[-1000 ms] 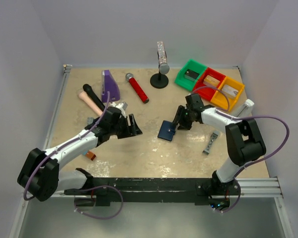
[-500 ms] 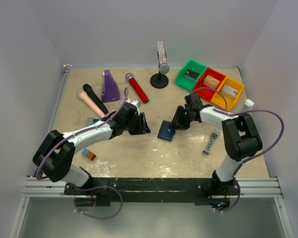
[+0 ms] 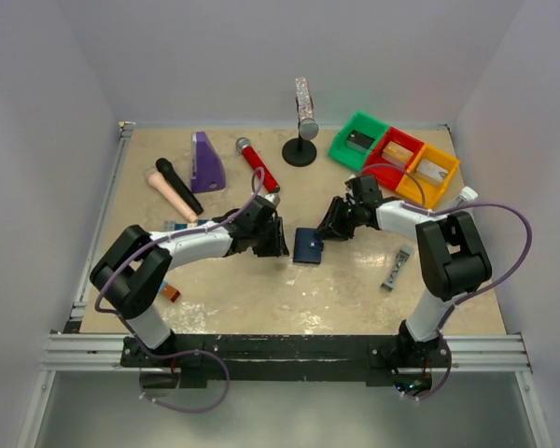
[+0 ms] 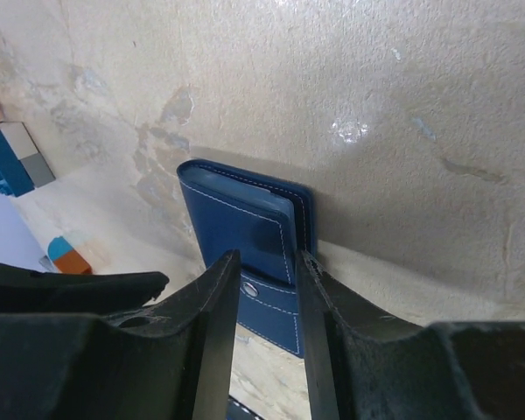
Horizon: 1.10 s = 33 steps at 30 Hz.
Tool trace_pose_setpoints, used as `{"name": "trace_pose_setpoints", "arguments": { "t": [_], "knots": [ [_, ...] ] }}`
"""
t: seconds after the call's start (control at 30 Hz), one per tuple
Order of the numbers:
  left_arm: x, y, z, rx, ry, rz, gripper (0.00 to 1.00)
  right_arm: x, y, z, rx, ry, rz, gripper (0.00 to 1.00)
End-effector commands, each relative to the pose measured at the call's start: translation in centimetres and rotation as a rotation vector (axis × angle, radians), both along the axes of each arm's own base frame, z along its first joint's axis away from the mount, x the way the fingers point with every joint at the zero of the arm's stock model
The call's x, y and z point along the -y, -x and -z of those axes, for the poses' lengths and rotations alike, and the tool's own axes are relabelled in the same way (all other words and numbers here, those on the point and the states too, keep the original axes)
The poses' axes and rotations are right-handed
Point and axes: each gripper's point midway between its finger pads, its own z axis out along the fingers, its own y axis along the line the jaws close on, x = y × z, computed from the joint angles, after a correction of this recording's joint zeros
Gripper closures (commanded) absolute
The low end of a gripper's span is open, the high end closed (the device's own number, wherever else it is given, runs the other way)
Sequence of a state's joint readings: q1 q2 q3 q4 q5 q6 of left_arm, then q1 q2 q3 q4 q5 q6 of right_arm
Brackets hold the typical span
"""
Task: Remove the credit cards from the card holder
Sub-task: Pick up the card holder from the center of the board.
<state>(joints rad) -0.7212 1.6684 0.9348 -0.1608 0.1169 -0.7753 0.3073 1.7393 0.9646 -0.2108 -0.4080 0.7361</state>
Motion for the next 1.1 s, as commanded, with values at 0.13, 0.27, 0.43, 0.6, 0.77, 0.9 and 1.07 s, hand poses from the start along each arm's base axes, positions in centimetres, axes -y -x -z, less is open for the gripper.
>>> {"name": "trace_pose_setpoints", "arguments": {
  "t": [0.13,0.27,0.43,0.6,0.77,0.9,1.07],
  "knots": [
    [1.5,-1.7,-0.8,0.037,0.018,-0.02,0.65,-1.3,-0.2,-0.1,-0.016,-0.07,-0.044,0.64],
    [1.8,-2.0,-0.7,0.034,0.013,-0.015,0.65,-1.4,0.0,0.0,-0.021,-0.077,-0.055,0.64],
    [2.0,-2.0,-0.5,0.029,0.01,-0.005,0.66,-1.7,0.0,-0.2,-0.017,-0.091,-0.065,0.68],
    [2.1,-1.9,-0.2,0.023,0.008,0.003,0.66,-2.1,0.2,-0.5,-0.01,-0.116,-0.081,0.73],
    [2.1,-1.8,0.3,0.014,0.003,0.007,0.67,-2.5,0.5,-0.6,-0.013,-0.136,-0.096,0.86],
    [2.2,-1.8,0.2,0.016,0.009,0.006,0.67,-2.6,0.7,-1.0,-0.006,-0.156,-0.099,0.97],
    [1.9,-1.8,-0.6,0.035,0.026,-0.006,0.67,-2.5,1.1,-1.6,0.003,-0.159,-0.106,1.0]
  ]
}}
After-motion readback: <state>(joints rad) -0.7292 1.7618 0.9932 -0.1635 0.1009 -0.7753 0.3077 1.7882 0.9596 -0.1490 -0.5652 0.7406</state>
